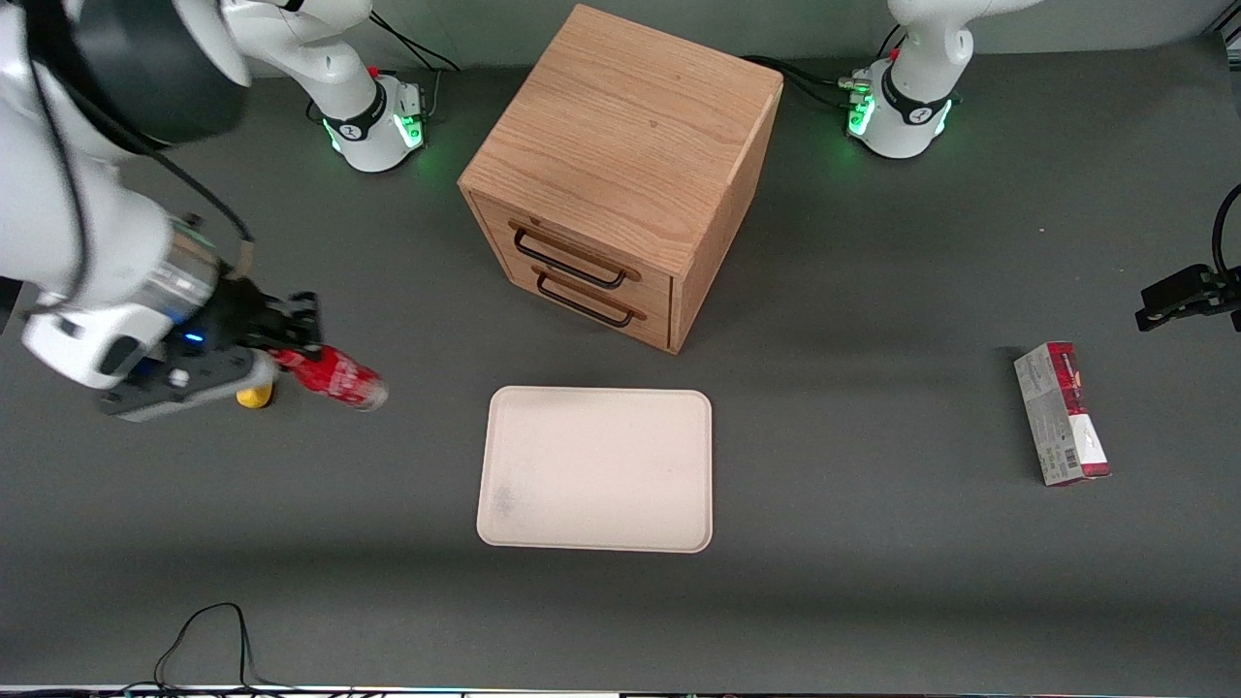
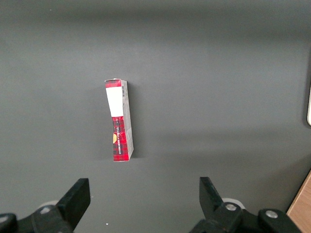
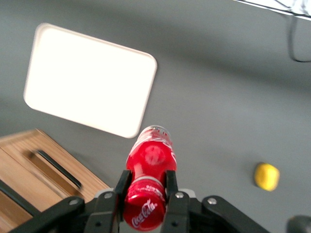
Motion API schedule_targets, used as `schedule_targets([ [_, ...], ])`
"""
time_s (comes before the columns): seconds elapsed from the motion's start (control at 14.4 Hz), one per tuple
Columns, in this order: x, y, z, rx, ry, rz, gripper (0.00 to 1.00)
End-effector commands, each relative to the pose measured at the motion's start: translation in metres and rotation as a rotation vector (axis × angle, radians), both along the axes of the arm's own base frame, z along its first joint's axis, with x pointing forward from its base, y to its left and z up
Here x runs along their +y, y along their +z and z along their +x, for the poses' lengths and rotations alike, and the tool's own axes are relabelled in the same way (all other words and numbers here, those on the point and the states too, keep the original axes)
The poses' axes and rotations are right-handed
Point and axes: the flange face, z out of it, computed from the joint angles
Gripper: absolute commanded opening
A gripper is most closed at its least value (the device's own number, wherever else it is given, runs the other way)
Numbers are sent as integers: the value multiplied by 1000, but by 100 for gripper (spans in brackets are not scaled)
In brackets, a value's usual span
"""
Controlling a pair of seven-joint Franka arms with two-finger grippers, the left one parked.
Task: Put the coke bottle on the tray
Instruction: 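Lift the bottle and carry it with the right gripper over the tray, then lower the bottle onto the tray and open the right gripper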
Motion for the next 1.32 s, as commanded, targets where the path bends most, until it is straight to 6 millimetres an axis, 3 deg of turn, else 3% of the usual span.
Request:
schedule_targets([
  [0.0, 40, -42, 32, -53, -45, 12, 0],
  [0.14, 80, -93, 43, -88, -28, -23, 0],
  [0.28, 105, -150, 56, -108, -37, -41, 1],
  [0.63, 122, -251, 74, -161, -9, -67, 8],
  [0.7, 123, -261, 75, -161, -8, -64, 10],
  [0.77, 121, -265, 77, -161, -11, -62, 25],
  [0.83, 120, -267, 77, -159, -14, -64, 87],
  [0.9, 119, -268, 77, -157, -15, -65, 100],
  [1.11, 116, -264, 78, -156, -24, -60, 100],
  [1.25, 114, -245, 77, -168, -36, -50, 100],
])
